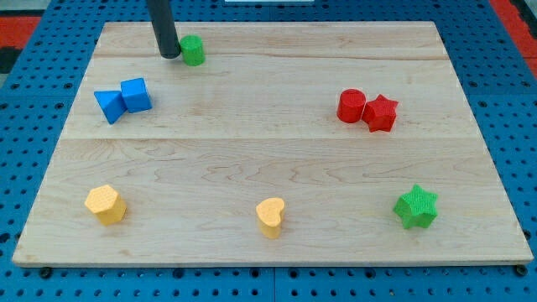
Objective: Move green circle closer to green star
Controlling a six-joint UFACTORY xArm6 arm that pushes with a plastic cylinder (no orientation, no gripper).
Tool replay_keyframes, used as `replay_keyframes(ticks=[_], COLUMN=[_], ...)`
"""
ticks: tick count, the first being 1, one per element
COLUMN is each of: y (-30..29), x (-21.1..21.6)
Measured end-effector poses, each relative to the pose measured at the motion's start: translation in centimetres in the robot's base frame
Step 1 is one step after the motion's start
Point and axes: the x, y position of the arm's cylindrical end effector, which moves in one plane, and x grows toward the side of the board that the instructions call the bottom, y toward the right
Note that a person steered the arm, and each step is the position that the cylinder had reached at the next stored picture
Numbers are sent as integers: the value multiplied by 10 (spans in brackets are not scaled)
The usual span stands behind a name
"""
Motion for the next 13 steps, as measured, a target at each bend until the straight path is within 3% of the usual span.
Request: replay_keyframes(ticks=[2, 6, 9, 11, 13], y=[-26, 39, -7, 15, 51], x=[-69, -67, -38, -7, -29])
